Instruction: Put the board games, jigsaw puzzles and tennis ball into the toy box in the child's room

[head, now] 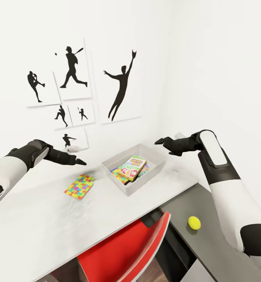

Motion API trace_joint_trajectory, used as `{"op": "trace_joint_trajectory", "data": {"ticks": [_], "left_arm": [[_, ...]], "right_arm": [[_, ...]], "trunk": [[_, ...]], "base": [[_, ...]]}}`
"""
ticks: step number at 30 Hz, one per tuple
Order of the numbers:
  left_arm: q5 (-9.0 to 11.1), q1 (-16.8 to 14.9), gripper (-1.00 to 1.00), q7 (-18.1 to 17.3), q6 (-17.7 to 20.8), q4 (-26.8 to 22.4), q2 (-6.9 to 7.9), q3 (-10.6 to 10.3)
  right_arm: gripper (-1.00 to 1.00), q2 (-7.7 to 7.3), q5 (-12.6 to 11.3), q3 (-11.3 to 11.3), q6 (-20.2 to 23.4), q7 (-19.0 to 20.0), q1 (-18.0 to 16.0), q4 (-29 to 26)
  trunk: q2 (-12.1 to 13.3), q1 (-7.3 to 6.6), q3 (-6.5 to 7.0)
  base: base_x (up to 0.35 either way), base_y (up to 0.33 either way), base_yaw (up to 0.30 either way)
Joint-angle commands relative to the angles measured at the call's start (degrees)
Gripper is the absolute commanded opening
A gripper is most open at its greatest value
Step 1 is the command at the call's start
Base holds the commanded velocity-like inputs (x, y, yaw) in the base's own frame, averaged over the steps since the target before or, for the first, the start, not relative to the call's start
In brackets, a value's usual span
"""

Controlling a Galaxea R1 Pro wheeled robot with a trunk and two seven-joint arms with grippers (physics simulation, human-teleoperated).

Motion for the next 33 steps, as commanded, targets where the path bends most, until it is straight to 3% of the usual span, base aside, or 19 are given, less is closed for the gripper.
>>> {"op": "trace_joint_trajectory", "data": {"ticks": [1, 16, 33], "left_arm": [[0.31, -0.06, 1.00, -0.05, 0.33, -0.05, 0.03, -0.31], [0.24, 0.02, 1.00, -0.32, 0.41, -0.05, 0.03, -0.22], [0.30, 0.75, 1.00, -0.33, 0.43, -0.05, 0.10, -0.15]], "right_arm": [[1.00, -0.05, -0.57, 0.14, 0.02, -0.59, -0.06, -0.05], [1.00, -0.03, -0.57, 0.17, 0.02, -0.59, -0.05, -0.03], [1.00, 0.05, -0.51, 0.23, -0.01, -0.49, -0.02, 0.49]], "trunk": [[-0.09, 0.03, -0.02], [-0.09, 0.03, 1.28], [-0.09, 0.03, 2.07]], "base": [[0.000, 0.000, 0.142], [-0.183, 0.059, 0.160], [-0.117, 0.111, 0.255]]}}
